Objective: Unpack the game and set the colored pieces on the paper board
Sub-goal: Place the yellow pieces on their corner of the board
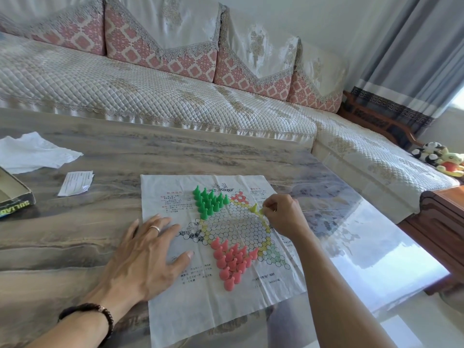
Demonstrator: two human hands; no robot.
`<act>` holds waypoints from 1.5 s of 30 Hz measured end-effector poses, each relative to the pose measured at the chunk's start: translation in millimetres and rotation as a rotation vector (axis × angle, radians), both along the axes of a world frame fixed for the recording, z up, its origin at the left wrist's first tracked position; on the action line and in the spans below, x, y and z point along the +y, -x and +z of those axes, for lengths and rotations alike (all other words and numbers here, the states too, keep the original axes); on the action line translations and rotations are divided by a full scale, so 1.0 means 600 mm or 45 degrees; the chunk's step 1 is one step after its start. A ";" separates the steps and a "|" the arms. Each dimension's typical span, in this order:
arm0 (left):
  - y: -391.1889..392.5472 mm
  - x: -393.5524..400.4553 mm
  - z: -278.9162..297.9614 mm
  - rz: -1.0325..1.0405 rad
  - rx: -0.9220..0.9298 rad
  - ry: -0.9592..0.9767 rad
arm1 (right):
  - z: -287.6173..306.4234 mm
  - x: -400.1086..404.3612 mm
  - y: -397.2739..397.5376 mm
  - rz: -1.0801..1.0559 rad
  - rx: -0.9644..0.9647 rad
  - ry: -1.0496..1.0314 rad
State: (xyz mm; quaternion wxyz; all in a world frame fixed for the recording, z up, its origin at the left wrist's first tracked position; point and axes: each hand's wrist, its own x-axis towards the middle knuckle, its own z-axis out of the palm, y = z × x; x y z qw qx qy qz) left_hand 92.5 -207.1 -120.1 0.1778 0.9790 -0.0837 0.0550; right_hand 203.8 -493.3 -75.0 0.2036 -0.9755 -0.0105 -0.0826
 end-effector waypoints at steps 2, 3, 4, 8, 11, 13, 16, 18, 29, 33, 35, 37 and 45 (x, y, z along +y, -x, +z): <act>0.000 0.000 0.000 0.001 -0.004 -0.002 | -0.009 -0.001 0.000 0.009 0.043 0.002; 0.000 0.000 -0.001 0.000 -0.007 -0.001 | -0.011 -0.002 0.000 0.017 0.055 0.006; 0.000 0.000 -0.001 -0.001 -0.012 0.005 | -0.012 -0.002 0.000 0.027 0.060 0.009; 0.000 0.001 -0.003 -0.003 -0.023 -0.001 | -0.015 -0.001 -0.002 0.041 0.060 0.018; 0.000 0.001 -0.002 -0.004 -0.024 -0.006 | -0.015 0.002 -0.004 0.049 0.048 0.029; 0.000 0.001 -0.002 -0.002 -0.023 -0.016 | -0.014 0.004 -0.005 0.048 0.047 0.028; -0.002 0.001 -0.005 0.003 -0.019 -0.007 | -0.012 0.004 -0.004 0.070 0.064 0.042; -0.003 0.001 -0.006 0.002 -0.020 0.002 | -0.003 -0.003 -0.003 0.055 0.017 0.022; -0.002 0.001 -0.004 -0.014 -0.026 0.008 | 0.010 -0.064 0.031 0.001 0.015 0.231; -0.001 0.002 -0.004 -0.018 -0.031 0.000 | -0.006 -0.056 0.037 0.035 0.024 0.333; -0.001 0.003 -0.004 -0.018 -0.022 -0.004 | -0.009 -0.053 0.037 0.044 0.001 0.361; -0.002 0.002 -0.004 -0.018 -0.019 0.003 | -0.011 -0.056 0.037 0.030 -0.012 0.370; -0.002 0.002 -0.007 -0.014 -0.033 0.024 | -0.016 -0.063 0.038 -0.014 -0.153 0.242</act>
